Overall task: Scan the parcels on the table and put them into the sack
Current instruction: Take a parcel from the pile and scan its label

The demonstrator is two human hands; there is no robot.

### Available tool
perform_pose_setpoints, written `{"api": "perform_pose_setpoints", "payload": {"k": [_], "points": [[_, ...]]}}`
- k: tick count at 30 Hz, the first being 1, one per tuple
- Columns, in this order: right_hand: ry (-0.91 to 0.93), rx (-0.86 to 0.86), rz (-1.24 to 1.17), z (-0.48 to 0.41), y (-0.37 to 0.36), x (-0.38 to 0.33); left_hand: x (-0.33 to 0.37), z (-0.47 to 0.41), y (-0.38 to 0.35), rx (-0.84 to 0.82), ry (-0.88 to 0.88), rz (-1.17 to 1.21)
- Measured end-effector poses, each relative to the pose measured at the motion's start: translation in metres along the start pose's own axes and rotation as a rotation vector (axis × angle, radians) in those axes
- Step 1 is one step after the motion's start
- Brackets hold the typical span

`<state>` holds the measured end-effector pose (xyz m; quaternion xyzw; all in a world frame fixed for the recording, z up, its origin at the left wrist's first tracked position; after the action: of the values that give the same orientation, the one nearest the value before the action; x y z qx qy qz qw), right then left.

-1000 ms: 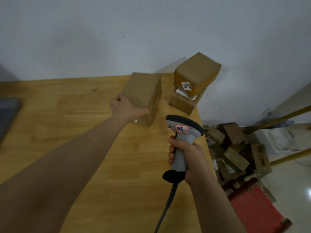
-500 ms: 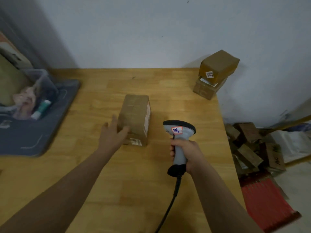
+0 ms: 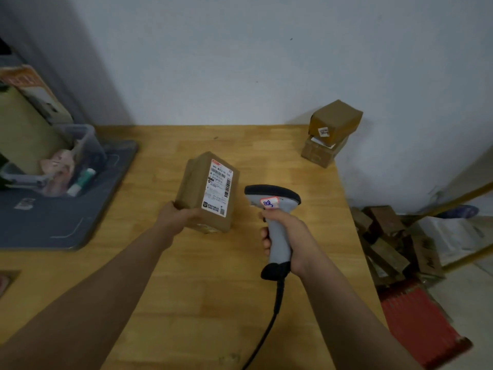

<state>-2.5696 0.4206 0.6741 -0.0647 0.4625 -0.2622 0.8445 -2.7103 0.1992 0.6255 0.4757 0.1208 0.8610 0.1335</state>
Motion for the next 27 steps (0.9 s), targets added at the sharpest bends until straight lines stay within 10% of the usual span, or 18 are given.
{"api": "perform_pose_setpoints", "payload": {"k": [27], "points": [[0.249,-0.092,0.128,0.039,-0.099,-0.007,-0.014,0.01,0.11,0.042,-0.184,0.158]]}}
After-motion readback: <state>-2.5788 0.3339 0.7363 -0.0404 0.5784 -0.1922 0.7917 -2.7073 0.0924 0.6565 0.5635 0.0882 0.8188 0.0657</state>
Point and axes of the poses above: each hand's wrist, its own z-axis away from the middle knuckle, its own y-axis out of the back of the hand, x = y × z, the point moved 5 cm from there along -z, towards the middle knuckle, and after that the axes turned 4 degrees about y, right-handed, at the moved point
